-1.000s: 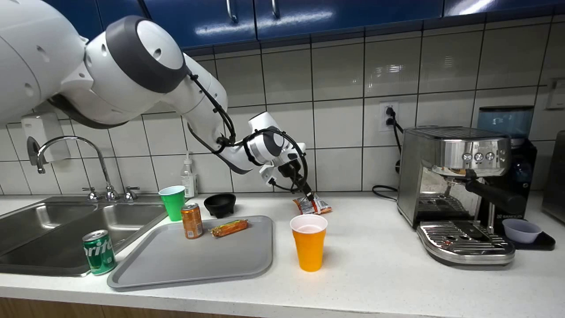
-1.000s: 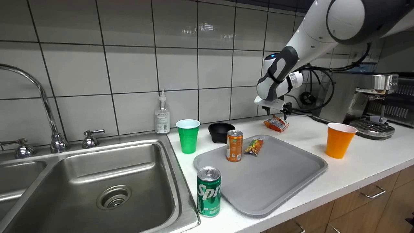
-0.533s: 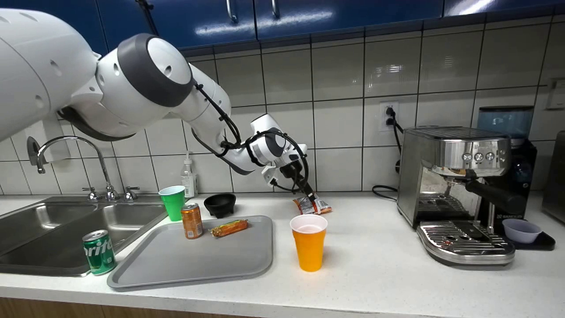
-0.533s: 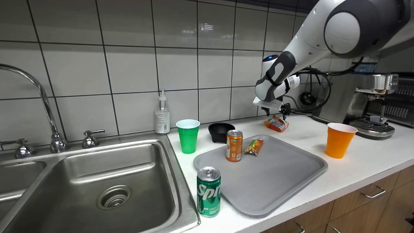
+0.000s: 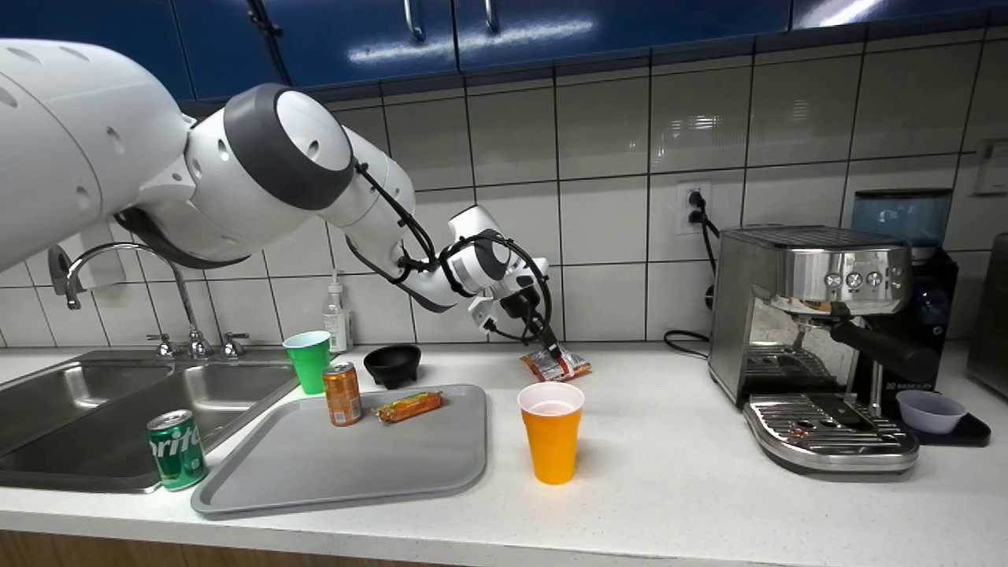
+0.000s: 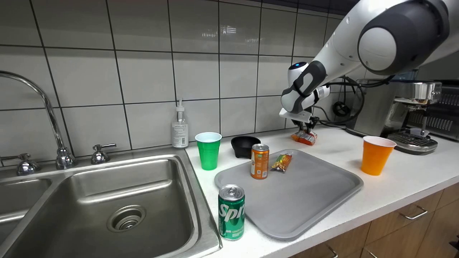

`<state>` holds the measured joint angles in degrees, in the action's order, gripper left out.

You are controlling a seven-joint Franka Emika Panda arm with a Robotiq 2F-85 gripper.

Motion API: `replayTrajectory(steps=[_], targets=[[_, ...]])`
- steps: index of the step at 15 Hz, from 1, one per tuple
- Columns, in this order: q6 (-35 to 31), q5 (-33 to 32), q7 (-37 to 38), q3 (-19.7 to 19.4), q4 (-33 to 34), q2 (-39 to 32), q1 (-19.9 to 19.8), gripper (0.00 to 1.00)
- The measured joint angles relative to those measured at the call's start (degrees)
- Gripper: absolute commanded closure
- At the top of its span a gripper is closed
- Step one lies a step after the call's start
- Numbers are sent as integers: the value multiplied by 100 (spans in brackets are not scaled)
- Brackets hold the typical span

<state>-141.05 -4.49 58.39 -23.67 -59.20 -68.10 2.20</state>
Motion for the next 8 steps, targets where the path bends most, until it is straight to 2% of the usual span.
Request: replayTrajectory(steps=[1, 8], targets=[[20, -1, 0, 1, 42, -20, -7, 100], [47, -4, 0, 2, 208, -96, -20, 100]])
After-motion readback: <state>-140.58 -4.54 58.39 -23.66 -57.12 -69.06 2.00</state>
